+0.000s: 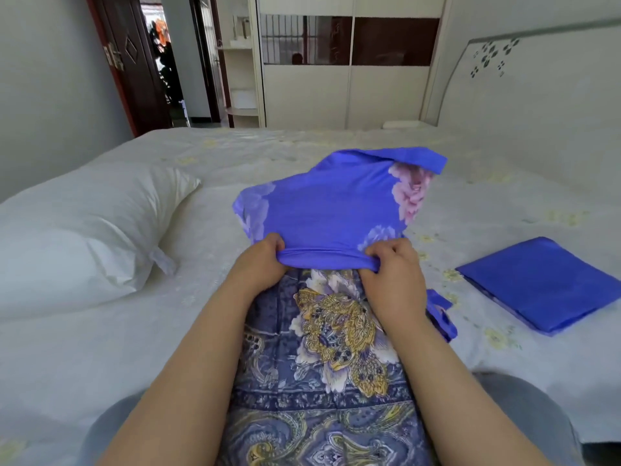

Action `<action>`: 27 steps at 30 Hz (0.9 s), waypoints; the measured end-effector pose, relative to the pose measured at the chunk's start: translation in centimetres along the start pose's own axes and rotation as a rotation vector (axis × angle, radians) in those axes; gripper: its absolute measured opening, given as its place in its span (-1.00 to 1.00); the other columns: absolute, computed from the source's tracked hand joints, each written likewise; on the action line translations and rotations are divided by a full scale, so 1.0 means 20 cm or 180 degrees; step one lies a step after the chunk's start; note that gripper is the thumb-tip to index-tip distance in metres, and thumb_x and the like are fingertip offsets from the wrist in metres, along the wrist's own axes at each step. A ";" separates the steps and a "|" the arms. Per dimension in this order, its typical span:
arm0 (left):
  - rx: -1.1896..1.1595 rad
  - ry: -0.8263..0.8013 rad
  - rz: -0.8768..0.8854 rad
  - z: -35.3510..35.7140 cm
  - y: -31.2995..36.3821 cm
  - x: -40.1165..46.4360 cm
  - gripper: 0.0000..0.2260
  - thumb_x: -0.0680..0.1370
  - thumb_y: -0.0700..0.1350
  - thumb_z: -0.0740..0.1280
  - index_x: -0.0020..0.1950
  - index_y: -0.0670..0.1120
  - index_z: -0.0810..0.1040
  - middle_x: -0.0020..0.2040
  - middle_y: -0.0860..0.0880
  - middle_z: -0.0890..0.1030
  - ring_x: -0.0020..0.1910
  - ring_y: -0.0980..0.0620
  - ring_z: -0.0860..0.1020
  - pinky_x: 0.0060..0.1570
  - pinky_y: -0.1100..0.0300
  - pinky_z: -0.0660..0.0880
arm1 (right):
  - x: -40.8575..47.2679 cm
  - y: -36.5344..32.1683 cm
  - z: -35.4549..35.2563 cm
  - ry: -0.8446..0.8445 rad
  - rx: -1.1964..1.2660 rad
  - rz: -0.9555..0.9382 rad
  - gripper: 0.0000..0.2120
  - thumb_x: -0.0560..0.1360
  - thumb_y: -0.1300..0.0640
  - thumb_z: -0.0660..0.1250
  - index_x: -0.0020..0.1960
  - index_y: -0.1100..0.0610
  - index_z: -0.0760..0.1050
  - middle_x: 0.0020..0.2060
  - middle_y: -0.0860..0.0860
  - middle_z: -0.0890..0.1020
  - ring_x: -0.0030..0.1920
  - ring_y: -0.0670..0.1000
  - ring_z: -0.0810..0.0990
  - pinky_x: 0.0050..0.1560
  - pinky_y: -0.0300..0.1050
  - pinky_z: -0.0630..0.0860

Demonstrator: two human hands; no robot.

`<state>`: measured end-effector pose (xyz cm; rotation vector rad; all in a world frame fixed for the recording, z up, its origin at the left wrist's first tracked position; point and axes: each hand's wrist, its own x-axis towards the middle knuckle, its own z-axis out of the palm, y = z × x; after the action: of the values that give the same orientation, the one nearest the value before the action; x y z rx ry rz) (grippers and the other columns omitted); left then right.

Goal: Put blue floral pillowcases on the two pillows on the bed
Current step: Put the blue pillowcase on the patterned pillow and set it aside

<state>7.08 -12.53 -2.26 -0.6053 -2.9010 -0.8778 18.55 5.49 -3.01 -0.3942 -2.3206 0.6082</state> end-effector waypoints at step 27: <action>0.0200 0.0330 0.1347 0.15 0.41 0.05 -0.74 0.42 -0.02 0.37 0.01 0.01 0.36 -0.30 0.06 0.49 -0.26 -0.06 0.53 -0.33 0.14 0.32 | 0.15 0.12 0.04 0.0199 0.1448 0.1005 -0.87 0.37 0.13 0.14 -0.22 0.06 0.46 -0.31 0.03 0.56 -0.24 0.11 0.47 -0.31 -0.06 0.34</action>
<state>9.49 -4.39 -0.29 -1.0773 -2.5504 -0.7300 16.22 8.60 -3.20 -0.5538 -1.9939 1.2272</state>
